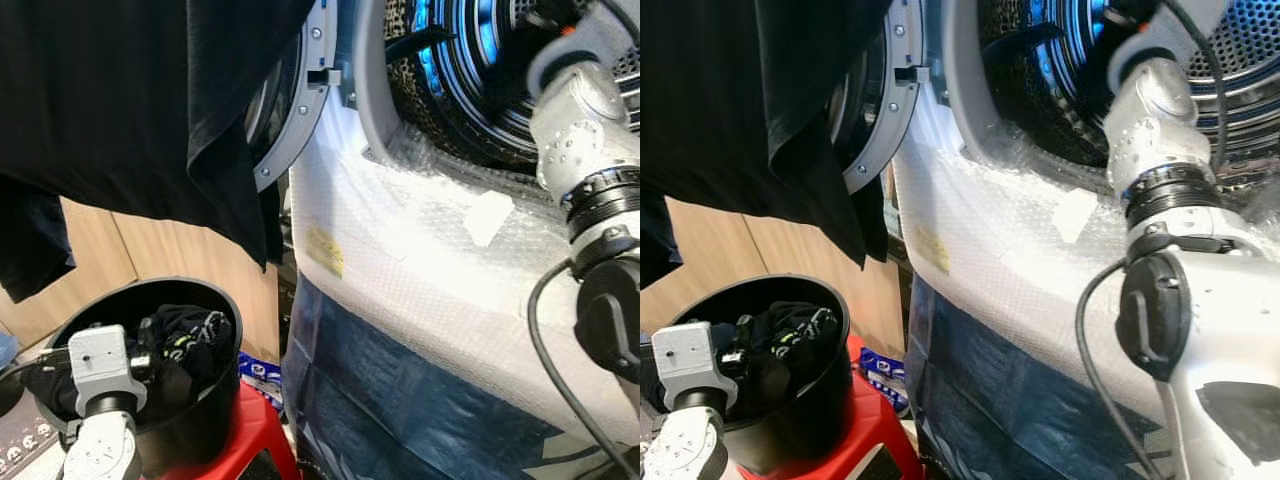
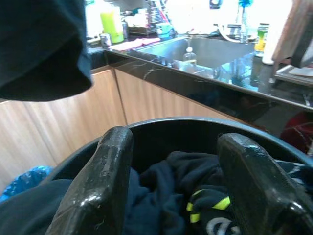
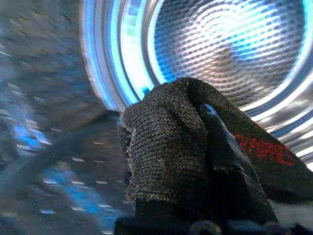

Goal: Clothes washing

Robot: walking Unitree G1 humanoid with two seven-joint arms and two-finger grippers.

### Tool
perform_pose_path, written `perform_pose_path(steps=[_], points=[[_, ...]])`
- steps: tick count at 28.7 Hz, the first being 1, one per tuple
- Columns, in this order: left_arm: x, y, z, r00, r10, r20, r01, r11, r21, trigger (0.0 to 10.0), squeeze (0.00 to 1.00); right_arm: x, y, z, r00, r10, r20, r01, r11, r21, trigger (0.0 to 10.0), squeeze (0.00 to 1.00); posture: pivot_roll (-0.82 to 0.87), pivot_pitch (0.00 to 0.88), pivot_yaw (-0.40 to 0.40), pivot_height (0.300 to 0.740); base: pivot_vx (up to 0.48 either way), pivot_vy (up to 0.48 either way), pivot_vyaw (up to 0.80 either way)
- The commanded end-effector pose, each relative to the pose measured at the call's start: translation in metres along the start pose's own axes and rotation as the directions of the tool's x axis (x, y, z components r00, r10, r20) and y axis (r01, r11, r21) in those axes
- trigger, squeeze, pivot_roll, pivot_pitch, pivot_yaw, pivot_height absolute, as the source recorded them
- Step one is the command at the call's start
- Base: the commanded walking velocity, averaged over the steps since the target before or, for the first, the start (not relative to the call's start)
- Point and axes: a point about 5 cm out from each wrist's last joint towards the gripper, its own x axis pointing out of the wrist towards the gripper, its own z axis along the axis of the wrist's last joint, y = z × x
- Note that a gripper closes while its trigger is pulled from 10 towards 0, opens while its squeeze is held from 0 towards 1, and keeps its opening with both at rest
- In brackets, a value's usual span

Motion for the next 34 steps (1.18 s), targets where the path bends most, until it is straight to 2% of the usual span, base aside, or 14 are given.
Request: perform_pose_path(steps=[1, 3, 4, 6, 9, 13, 15, 18, 19, 24, 27, 29, 33, 34], points=[[-0.001, -0.001, 0.000, 1.000, 0.000, -0.009, 0.000, 1.000, 0.000, 10.0, 0.00, -0.002, 0.024, 0.013, 0.995, 0.088, 0.038, -0.084, 0.992, -0.096, 10.0, 0.00, 0.12, 0.000, -0.026, 0.740, 0.000, 0.000, 0.00], [-0.001, -0.003, 0.000, 1.000, -0.012, -0.017, 0.012, 1.000, 0.002, 10.0, 0.00, -0.004, 0.030, 0.005, 0.995, 0.103, 0.018, -0.098, 0.979, -0.181, 10.0, 0.00, 0.12, 0.000, -0.026, 0.740, 0.000, 0.000, 0.00], [-0.001, -0.004, -0.001, 0.999, -0.020, -0.025, 0.021, 1.000, 0.007, 10.0, 0.00, -0.005, 0.032, -0.003, 0.993, 0.119, -0.017, -0.120, 0.974, -0.191, 10.0, 0.91, 0.12, 0.000, -0.026, 0.740, 0.000, 0.000, 0.00], [-0.001, -0.005, -0.002, 0.999, -0.025, -0.030, 0.025, 1.000, 0.004, 10.0, 0.00, -0.007, 0.036, -0.009, 0.987, 0.152, -0.053, -0.159, 0.968, -0.194, 10.0, 1.00, 0.12, 0.000, -0.023, 0.740, 0.000, 0.000, 0.00], [-0.001, -0.005, -0.002, 0.999, -0.031, -0.032, 0.031, 0.999, 0.007, 10.0, 0.00, -0.005, 0.031, -0.001, 0.994, 0.102, -0.031, -0.106, 0.983, -0.153, 10.0, 1.00, 0.12, 0.000, -0.024, 0.740, 0.000, 0.000, 0.00], [0.001, -0.005, 0.001, 0.999, -0.030, -0.020, 0.030, 1.000, 0.008, 10.0, 0.00, -0.003, 0.005, 0.065, 0.939, -0.114, 0.326, 0.162, 0.979, -0.123, 10.0, 1.00, 0.12, 0.000, -0.025, 0.740, 0.000, 0.000, 0.00], [0.001, -0.005, 0.002, 1.000, -0.026, -0.017, 0.026, 1.000, 0.004, 10.0, 0.00, -0.002, 0.006, 0.066, 0.943, -0.092, 0.319, 0.143, 0.979, -0.142, 10.0, 1.00, 0.12, 0.000, -0.024, 0.740, 0.000, 0.000, 0.00], [0.001, -0.008, 0.001, 0.999, -0.042, -0.026, 0.043, 0.999, 0.008, 10.0, 0.00, -0.001, 0.013, 0.022, 0.991, -0.004, 0.133, 0.039, 0.964, -0.262, 10.0, 1.00, 0.11, 0.000, -0.019, 0.740, 0.000, 0.000, 0.00], [0.001, -0.009, 0.001, 0.998, -0.048, -0.028, 0.048, 0.999, 0.007, 10.0, 0.00, -0.002, 0.013, 0.001, 0.999, -0.002, 0.052, 0.015, 0.970, -0.243, 10.0, 1.00, 0.11, 0.000, -0.019, 0.740, 0.000, 0.000, 0.00], [0.001, -0.011, 0.001, 0.998, -0.060, -0.032, 0.060, 0.998, 0.010, 10.0, 0.00, -0.007, 0.017, -0.026, 0.999, 0.025, -0.038, -0.034, 0.963, -0.268, 10.0, 1.00, 0.11, 0.000, -0.019, 0.740, 0.000, 0.000, 0.00], [0.001, -0.011, 0.001, 0.997, -0.063, -0.034, 0.063, 0.998, 0.011, 10.0, 0.00, -0.006, 0.017, -0.021, 0.999, 0.026, -0.028, -0.032, 0.969, -0.246, 10.0, 1.00, 0.11, 0.000, -0.014, 0.740, 0.000, 0.000, 0.00], [0.001, -0.011, 0.001, 0.997, -0.063, -0.035, 0.064, 0.998, 0.011, 10.0, 0.00, -0.002, 0.010, 0.015, 0.990, -0.054, 0.133, 0.076, 0.983, -0.167, 10.0, 1.00, 0.11, 0.000, -0.014, 0.740, 0.000, 0.000, 0.00], [0.001, -0.012, 0.001, 0.997, -0.064, -0.033, 0.064, 0.998, 0.010, 10.0, 0.00, -0.002, 0.001, 0.049, 0.947, -0.129, 0.296, 0.170, 0.979, -0.116, 10.0, 1.00, 0.11, 0.000, -0.015, 0.740, 0.000, 0.000, 0.00], [0.001, -0.012, 0.001, 0.997, -0.066, -0.032, 0.066, 0.998, 0.011, 10.0, 0.00, -0.002, 0.003, 0.048, 0.952, -0.103, 0.288, 0.148, 0.979, -0.142, 10.0, 0.04, 0.11, 0.000, -0.015, 0.740, 0.000, 0.000, 0.00]])
